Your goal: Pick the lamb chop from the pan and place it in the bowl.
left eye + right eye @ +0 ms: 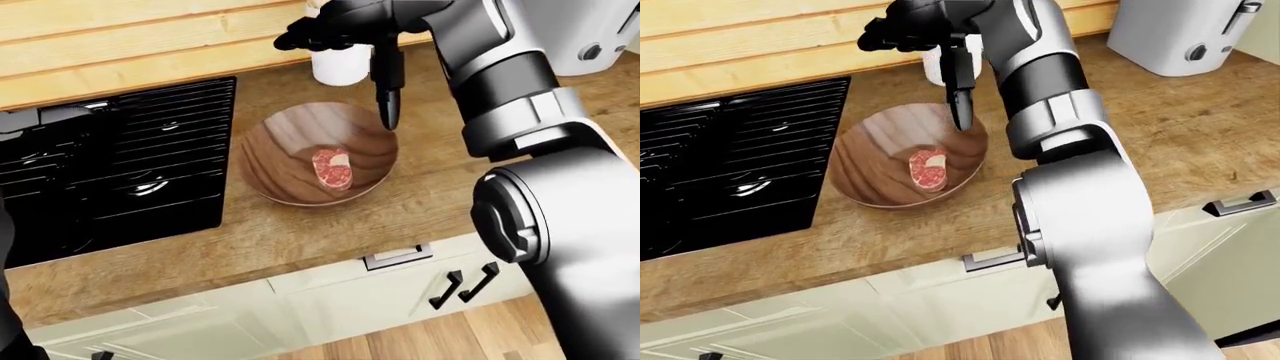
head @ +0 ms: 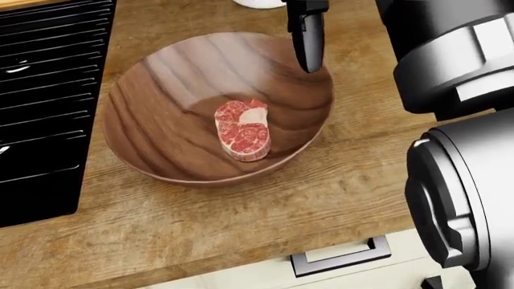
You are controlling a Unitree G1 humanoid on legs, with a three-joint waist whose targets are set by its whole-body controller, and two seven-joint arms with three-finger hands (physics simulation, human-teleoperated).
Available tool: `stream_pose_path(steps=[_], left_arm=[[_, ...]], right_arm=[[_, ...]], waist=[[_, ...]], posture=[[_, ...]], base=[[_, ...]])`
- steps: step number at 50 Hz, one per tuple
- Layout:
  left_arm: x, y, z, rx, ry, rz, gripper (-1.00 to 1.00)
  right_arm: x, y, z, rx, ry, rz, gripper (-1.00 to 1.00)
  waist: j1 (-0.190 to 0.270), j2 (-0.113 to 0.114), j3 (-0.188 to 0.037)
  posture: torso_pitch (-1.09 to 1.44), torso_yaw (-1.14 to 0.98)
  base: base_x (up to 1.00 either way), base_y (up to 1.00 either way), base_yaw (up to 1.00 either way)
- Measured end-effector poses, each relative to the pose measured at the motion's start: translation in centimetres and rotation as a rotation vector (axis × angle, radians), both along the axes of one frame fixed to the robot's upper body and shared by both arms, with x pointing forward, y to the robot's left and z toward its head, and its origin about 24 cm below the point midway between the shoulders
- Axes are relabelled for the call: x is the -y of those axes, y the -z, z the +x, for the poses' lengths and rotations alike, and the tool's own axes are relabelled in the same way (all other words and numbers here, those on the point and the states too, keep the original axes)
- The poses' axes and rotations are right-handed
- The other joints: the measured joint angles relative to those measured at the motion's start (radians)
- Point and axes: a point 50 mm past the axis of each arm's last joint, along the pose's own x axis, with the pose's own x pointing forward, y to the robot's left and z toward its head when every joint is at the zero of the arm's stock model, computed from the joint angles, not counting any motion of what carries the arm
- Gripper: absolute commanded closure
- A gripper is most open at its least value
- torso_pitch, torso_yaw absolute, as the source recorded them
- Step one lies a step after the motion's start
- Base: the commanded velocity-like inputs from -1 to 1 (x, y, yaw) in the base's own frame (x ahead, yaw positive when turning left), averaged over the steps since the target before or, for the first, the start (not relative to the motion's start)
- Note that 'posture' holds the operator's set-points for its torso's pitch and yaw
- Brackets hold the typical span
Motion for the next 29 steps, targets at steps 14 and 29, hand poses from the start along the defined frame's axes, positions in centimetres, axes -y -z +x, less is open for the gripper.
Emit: stream_pose_path(steps=[14, 29], left_arm=[[0.1, -0.1, 0.1, 0.000, 0.002, 0.003, -1.00], [0.3, -0.2, 0.2, -0.001, 0.008, 0.006, -1.00]], right_arm=[[3.3, -0.5, 0.2, -0.006, 0.068, 0.043, -1.00], [7.1, -2.9, -0.3, 0.049, 0.148, 0.149, -1.00]], waist=[[0.002, -0.005, 0.002], [0.004, -0.013, 0.000]], posture=[[0.00, 0.00], [0.00, 0.00]], base=[[0.00, 0.00, 0.00], [0.00, 0.00, 0.00]])
